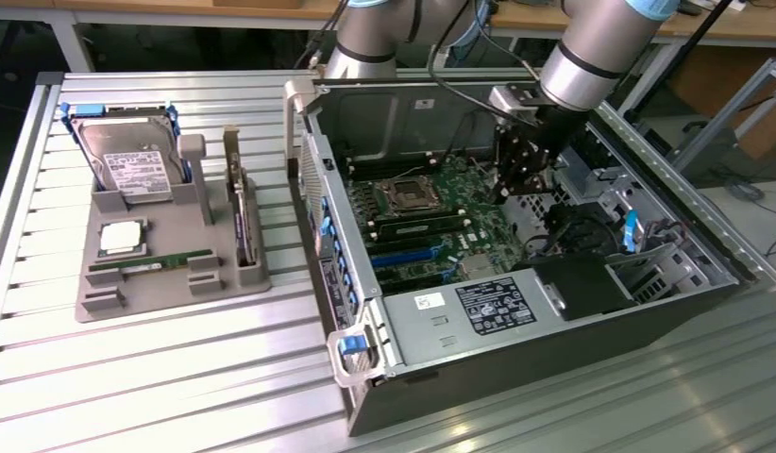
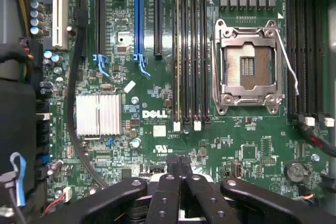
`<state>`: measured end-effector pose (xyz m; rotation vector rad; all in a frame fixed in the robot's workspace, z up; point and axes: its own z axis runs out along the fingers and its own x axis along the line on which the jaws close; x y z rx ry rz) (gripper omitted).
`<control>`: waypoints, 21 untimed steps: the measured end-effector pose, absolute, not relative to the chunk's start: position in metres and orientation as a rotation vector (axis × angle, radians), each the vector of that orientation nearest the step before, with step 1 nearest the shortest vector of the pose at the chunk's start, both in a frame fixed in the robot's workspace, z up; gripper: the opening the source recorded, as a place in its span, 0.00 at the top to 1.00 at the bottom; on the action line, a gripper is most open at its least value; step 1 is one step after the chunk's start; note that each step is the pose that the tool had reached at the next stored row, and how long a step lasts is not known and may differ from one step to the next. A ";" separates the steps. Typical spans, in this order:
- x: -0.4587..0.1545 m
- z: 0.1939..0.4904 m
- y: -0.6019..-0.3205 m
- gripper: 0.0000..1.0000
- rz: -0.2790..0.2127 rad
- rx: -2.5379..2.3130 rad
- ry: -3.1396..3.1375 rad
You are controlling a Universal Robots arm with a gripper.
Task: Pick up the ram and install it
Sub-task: 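Insert the ram into the slot, then press down the ram until it locks into place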
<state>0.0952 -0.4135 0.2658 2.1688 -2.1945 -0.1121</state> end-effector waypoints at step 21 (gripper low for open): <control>0.054 0.245 -0.409 0.90 -0.111 2.174 -2.189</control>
